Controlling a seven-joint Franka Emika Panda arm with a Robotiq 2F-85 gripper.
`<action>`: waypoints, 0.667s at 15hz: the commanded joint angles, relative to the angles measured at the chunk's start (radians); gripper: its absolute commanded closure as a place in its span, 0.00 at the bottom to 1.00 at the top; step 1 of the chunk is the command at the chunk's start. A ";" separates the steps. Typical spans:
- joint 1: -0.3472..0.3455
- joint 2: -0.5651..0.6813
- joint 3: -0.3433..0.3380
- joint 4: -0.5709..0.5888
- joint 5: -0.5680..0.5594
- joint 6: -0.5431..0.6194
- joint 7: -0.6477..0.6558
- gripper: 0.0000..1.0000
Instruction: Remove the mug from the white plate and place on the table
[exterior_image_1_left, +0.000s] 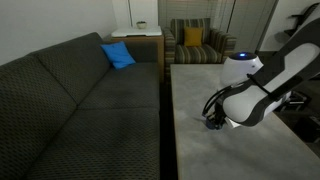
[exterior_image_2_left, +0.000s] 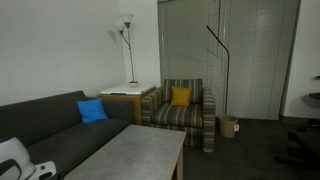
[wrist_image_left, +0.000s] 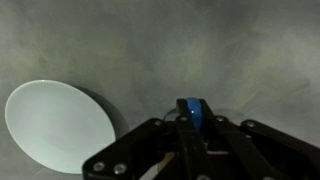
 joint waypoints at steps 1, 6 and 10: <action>-0.044 0.000 0.044 0.006 -0.024 -0.024 -0.035 0.97; -0.074 -0.002 0.067 0.011 -0.023 -0.036 -0.063 0.80; -0.082 -0.002 0.073 0.013 -0.024 -0.055 -0.072 0.42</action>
